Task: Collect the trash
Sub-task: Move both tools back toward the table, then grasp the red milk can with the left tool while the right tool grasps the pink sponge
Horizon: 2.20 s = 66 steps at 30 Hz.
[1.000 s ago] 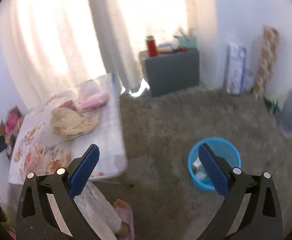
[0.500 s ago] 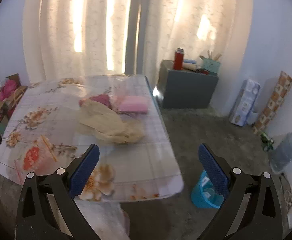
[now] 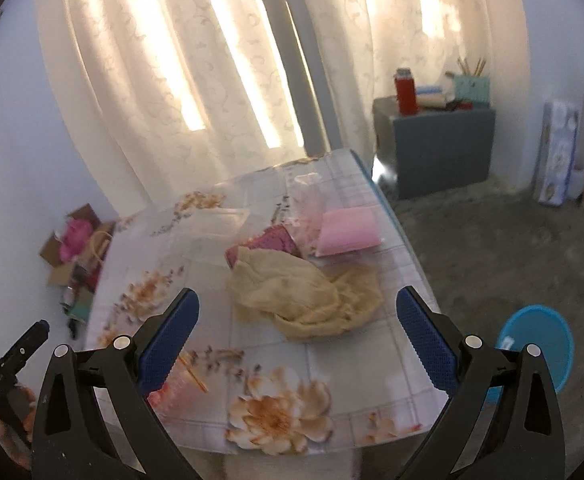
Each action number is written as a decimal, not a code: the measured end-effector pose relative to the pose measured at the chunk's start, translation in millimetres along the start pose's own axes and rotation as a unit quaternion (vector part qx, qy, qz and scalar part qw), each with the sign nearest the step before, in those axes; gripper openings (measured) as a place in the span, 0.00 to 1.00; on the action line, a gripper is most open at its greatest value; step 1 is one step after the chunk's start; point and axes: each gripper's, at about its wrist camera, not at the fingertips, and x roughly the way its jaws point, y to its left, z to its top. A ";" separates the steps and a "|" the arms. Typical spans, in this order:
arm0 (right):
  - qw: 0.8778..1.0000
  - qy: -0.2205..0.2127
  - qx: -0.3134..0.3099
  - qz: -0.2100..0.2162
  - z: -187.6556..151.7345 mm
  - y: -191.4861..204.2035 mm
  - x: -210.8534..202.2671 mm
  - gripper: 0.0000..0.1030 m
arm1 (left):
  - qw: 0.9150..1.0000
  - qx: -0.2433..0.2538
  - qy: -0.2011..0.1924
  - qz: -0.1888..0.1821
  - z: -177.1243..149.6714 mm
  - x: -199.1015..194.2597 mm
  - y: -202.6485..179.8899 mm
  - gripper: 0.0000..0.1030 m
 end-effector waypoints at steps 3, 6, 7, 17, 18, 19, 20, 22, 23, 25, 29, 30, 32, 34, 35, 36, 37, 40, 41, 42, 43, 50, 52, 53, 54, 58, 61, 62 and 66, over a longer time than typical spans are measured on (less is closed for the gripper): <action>0.999 0.011 0.017 0.026 10.6 -6.3 12.0 0.92 | 1.000 0.004 -0.007 -0.012 16.3 7.0 -5.2 0.95; 0.999 0.017 0.020 0.048 16.4 -9.7 25.5 0.92 | 1.000 0.016 0.000 -0.026 27.1 20.2 -14.9 0.95; 0.998 0.019 0.021 0.053 17.3 -11.5 29.1 0.91 | 0.999 0.023 0.003 -0.031 31.1 28.1 -20.4 0.94; 0.993 0.085 0.053 0.066 18.1 -35.4 96.2 0.46 | 0.989 0.135 0.037 -0.046 71.4 126.1 -81.6 0.80; 0.993 0.086 0.053 0.067 18.3 -37.2 98.1 0.46 | 0.987 0.145 0.043 -0.047 73.7 134.7 -86.3 0.78; 0.993 0.085 0.053 0.066 19.0 -39.2 99.8 0.46 | 0.984 0.160 0.055 -0.048 78.2 150.3 -94.4 0.77; 0.993 0.084 0.053 0.065 19.6 -41.3 99.5 0.46 | 0.981 0.174 0.067 -0.044 81.6 166.0 -102.2 0.74; 0.993 0.084 0.054 0.064 19.3 -45.7 100.4 0.46 | 0.976 0.197 0.088 -0.043 83.8 192.5 -116.0 0.72; 0.993 0.085 0.056 0.063 18.8 -48.7 102.3 0.46 | 0.972 0.210 0.099 -0.045 83.3 208.3 -124.8 0.71; 0.992 0.091 0.063 0.062 18.1 -53.9 107.4 0.47 | 0.965 0.232 0.117 -0.038 77.3 232.5 -137.1 0.71; 0.991 0.097 0.063 0.065 17.4 -59.0 110.8 0.47 | 0.948 0.284 0.146 -0.011 58.6 274.7 -155.1 0.71; 0.991 0.097 0.061 0.067 17.5 -58.9 110.0 0.47 | 0.943 0.295 0.154 -0.004 52.7 282.9 -157.7 0.71; 0.991 0.094 0.059 0.070 18.4 -59.6 107.8 0.47 | 0.935 0.314 0.167 0.006 40.3 297.1 -158.9 0.72; 0.991 0.093 0.058 0.072 19.3 -60.5 106.2 0.48 | 0.932 0.317 0.177 0.006 33.7 301.9 -157.6 0.72; 0.991 0.092 0.058 0.073 19.5 -61.1 105.0 0.48 | 0.930 0.319 0.183 0.008 30.9 304.3 -156.8 0.72; 0.991 0.092 0.058 0.074 19.6 -62.0 104.0 0.48 | 0.928 0.318 0.192 0.011 27.5 306.0 -154.7 0.72; 0.991 0.091 0.059 0.076 20.1 -63.2 104.2 0.49 | 0.927 0.318 0.200 0.013 24.6 307.2 -152.6 0.72; 0.991 0.092 0.061 0.078 20.1 -66.0 104.1 0.49 | 0.925 0.305 0.225 0.009 16.8 311.8 -146.1 0.72; 0.991 0.092 0.062 0.079 19.6 -66.7 104.2 0.49 | 0.925 0.298 0.234 0.009 15.5 312.9 -143.5 0.72; 0.991 0.091 0.062 0.078 19.9 -67.3 106.7 0.49 | 0.925 0.293 0.240 0.009 13.9 313.7 -141.7 0.72; 0.991 0.092 0.063 0.079 19.1 -68.0 106.9 0.50 | 0.925 0.287 0.248 0.009 12.6 314.6 -138.0 0.72; 0.990 0.095 0.073 0.072 15.5 -74.7 107.0 0.50 | 0.937 0.226 0.265 0.000 17.9 309.9 -120.5 0.70; 0.990 0.094 0.076 0.070 15.3 -77.7 105.8 0.50 | 0.942 0.209 0.262 -0.006 20.4 306.5 -114.4 0.69; 0.990 0.093 0.078 0.069 15.3 -79.7 105.4 0.50 | 0.944 0.202 0.261 -0.007 22.3 305.0 -110.6 0.69; 0.990 0.092 0.080 0.069 15.5 -81.3 105.2 0.51 | 0.946 0.192 0.260 -0.011 23.1 302.0 -107.3 0.68; 0.989 0.086 0.092 0.073 18.4 -87.7 105.3 0.55 | 0.953 0.161 0.257 -0.021 23.5 288.1 -98.3 0.67; 0.989 0.081 0.093 0.077 21.2 -89.1 107.7 0.58 | 0.957 0.142 0.252 -0.022 23.4 277.9 -93.9 0.67; 0.989 0.080 0.095 0.081 22.1 -90.3 108.6 0.59 | 0.958 0.136 0.251 -0.022 23.5 274.9 -90.4 0.66; 0.979 0.075 0.145 0.125 29.3 -105.8 120.0 0.59 | 0.962 0.108 0.248 -0.021 22.9 265.0 -82.0 0.66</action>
